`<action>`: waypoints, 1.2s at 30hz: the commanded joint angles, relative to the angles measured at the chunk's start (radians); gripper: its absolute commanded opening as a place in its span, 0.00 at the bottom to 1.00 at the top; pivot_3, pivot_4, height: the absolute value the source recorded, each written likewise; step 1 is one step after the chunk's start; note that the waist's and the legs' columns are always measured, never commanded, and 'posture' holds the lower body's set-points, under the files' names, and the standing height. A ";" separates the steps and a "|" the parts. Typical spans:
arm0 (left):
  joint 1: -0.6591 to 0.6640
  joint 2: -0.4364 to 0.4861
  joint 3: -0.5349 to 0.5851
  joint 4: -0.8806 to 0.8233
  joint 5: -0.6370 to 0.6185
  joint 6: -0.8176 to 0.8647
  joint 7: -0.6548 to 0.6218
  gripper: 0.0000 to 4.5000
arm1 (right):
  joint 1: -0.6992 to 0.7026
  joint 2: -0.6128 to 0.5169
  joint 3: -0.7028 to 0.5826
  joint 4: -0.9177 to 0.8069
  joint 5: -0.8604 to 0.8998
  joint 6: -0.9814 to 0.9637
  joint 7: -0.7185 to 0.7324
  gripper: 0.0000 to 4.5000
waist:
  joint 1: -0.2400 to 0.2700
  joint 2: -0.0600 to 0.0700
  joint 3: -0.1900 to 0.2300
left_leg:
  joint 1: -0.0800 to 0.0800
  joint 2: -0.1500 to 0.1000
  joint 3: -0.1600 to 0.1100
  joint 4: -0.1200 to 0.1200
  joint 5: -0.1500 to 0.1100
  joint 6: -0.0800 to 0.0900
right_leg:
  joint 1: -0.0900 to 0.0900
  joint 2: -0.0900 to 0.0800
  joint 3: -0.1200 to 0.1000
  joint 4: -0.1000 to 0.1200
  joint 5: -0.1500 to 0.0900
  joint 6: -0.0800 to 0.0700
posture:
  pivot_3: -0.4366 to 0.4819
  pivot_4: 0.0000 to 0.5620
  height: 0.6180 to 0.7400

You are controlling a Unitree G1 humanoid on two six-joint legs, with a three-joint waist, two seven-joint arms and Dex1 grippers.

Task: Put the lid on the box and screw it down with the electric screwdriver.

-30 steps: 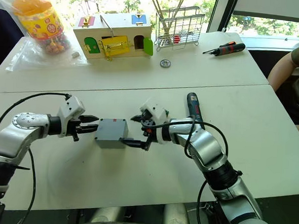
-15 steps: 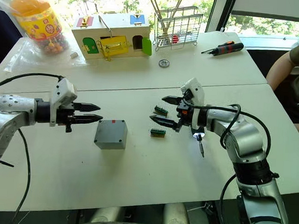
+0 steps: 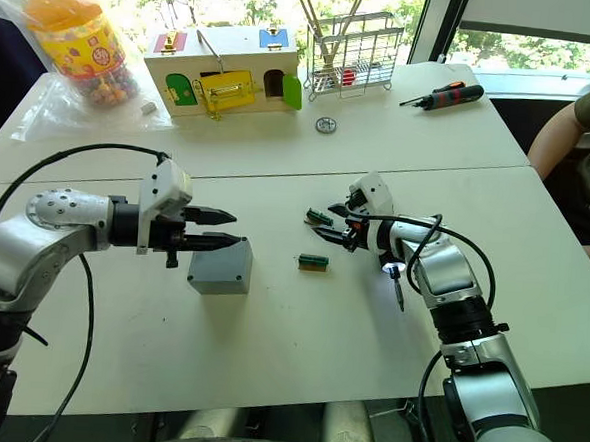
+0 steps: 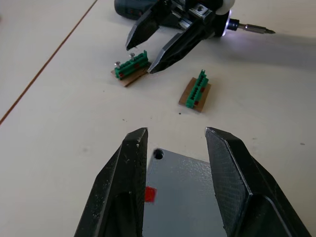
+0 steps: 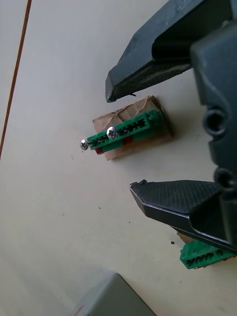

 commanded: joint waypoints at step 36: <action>0.015 0.000 -0.010 0.015 0.032 -0.056 0.012 0.41 | -0.036 0.035 -0.063 -0.011 0.007 0.001 -0.029 0.00 | 0.001 0.000 0.000 | 0.000 0.000 0.000 0.000 0.000 0.000 | 0.000 0.001 0.000 0.000 0.000 0.000 | 0.48 0.27 1.00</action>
